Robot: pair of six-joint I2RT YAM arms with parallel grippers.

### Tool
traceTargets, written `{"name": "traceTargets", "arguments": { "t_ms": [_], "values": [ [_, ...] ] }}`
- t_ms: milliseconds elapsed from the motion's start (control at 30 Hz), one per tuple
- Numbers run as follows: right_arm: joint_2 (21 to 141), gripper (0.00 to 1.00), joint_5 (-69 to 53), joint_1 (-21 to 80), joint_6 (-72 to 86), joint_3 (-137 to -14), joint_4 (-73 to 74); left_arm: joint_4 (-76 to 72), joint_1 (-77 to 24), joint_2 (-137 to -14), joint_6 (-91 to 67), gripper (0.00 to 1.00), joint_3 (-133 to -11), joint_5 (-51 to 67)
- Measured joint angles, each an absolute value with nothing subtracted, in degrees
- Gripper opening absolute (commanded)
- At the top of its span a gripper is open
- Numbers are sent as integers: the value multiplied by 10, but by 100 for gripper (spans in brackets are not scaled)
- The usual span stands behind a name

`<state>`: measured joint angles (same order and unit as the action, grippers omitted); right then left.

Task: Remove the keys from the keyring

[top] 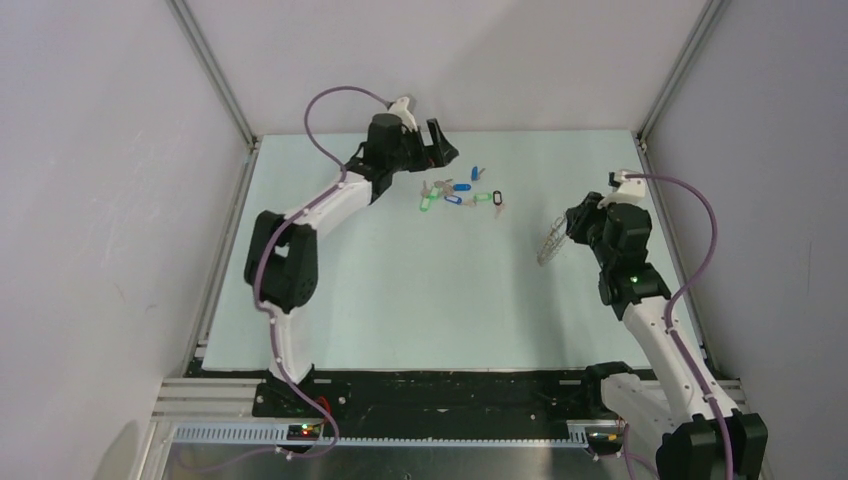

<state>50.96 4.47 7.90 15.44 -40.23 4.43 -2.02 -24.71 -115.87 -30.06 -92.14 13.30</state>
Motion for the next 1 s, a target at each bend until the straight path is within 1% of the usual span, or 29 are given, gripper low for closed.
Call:
{"name": "traceTargets", "arguments": {
  "t_ms": [33, 67, 133, 333, 533, 733, 900, 1000],
  "values": [
    [516, 88, 42, 77, 156, -402, 43, -21, -249, -1135, -301, 99, -911, 125],
    [521, 96, 39, 76, 161, -403, 41, -22, -250, -1110, -302, 98, -898, 116],
    [529, 99, 37, 74, 166, -404, 40, -22, -251, -1062, -308, 98, -873, 93],
    [519, 100, 47, 74, 178, -406, 42, -23, -252, -946, -326, 98, -798, 49],
    [450, 100, 45, 73, 183, -414, 47, -10, -252, -859, -335, 98, -715, -6],
    [395, 100, 9, 73, 201, -457, 45, 8, -252, -732, -334, 98, -632, -74],
    [373, 100, -17, 73, 222, -482, 44, 10, -252, -639, -325, 98, -594, -110],
    [371, 100, -28, 73, 229, -486, 45, 13, -252, -608, -319, 98, -583, -123]
  ]
}}
